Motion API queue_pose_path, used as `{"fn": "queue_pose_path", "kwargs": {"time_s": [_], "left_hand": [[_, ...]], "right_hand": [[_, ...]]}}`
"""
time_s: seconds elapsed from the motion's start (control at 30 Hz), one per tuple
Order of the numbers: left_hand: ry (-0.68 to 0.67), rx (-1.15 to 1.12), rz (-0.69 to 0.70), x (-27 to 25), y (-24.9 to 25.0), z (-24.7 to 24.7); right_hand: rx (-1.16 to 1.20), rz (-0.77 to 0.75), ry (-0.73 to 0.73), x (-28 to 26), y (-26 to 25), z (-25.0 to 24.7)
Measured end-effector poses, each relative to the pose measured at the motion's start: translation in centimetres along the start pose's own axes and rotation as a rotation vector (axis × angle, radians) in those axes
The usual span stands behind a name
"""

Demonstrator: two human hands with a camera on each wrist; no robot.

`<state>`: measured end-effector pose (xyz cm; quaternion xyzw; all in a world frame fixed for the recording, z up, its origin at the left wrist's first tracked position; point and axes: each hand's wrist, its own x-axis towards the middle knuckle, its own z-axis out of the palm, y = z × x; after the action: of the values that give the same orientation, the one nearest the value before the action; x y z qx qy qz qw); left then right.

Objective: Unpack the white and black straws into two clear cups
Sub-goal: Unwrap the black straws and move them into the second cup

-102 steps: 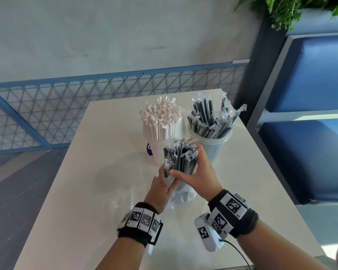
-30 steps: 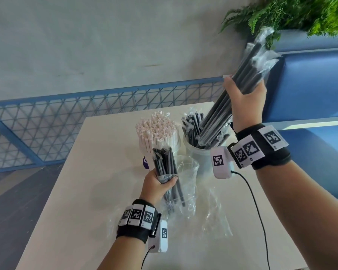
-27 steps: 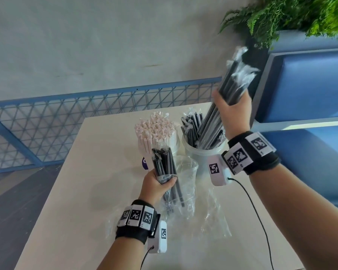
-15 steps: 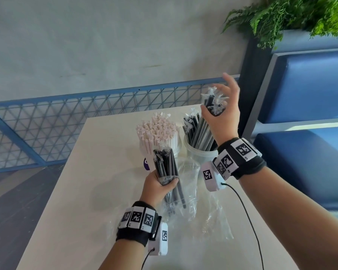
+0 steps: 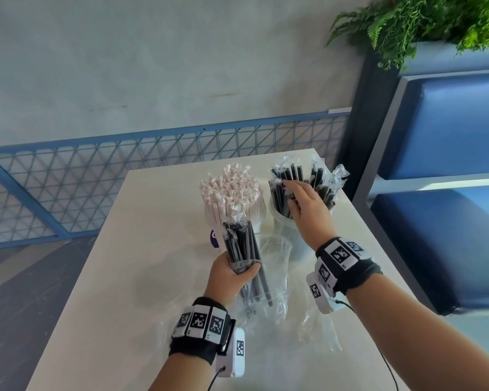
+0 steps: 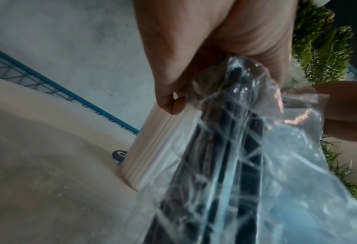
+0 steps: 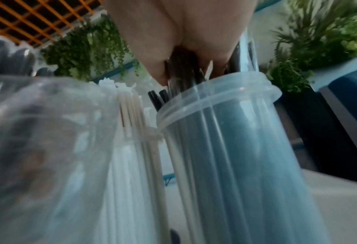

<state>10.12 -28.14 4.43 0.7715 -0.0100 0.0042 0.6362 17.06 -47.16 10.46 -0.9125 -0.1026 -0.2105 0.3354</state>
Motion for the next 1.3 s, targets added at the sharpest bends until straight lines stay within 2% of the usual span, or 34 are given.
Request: {"fn": "queue_pose_path", "kwargs": {"time_s": [0.07,0.1,0.2,0.23,0.27,0.33,0.4,0.5,0.57,0.73,0.87,1.13,1.3], "left_hand": [[-0.005,0.008,0.004,0.0,0.1,0.1],[-0.008,0.011,0.006,0.0,0.2,0.1],[-0.009,0.024,0.02,0.2,0.4,0.1],[-0.014,0.04,0.02,0.3,0.4,0.1],[-0.023,0.061,0.015,0.4,0.5,0.2],[-0.063,0.097,0.012,0.3,1.1,0.1],[-0.156,0.101,0.033,0.2,1.9,0.1],[-0.311,0.194,0.084,0.1,2.9,0.4],[-0.349,0.252,0.108,0.1,3.1,0.7],[-0.328,0.287,0.106,-0.1,2.5,1.2],[-0.282,0.338,0.129,0.0,1.5,1.0],[-0.197,0.278,0.148,0.2,0.9,-0.1],[-0.169,0.268,0.167,0.1,-0.2,-0.3]], "right_hand": [[-0.13,0.057,-0.089,-0.1,-0.3,-0.1],[-0.167,0.042,-0.065,-0.3,-0.8,-0.5],[0.025,-0.132,0.152,-1.8,-3.2,-1.5],[0.128,-0.15,0.123,-2.5,-3.8,-1.6],[0.23,-0.135,0.031,-3.3,-4.3,-1.5],[0.405,-0.043,-0.213,-4.4,-4.9,-1.1],[0.472,0.052,-0.359,-4.9,-4.4,-0.4],[0.551,0.159,-0.39,-5.3,-4.0,0.2],[0.635,0.229,-0.388,-5.4,-4.0,0.2],[0.689,0.327,-0.308,-6.2,-4.5,0.4],[0.807,0.423,-0.121,-5.8,-5.0,-0.2],[0.904,0.31,0.228,-1.2,-5.3,-5.9],[0.962,0.327,0.385,0.6,-4.9,-8.1]]}}
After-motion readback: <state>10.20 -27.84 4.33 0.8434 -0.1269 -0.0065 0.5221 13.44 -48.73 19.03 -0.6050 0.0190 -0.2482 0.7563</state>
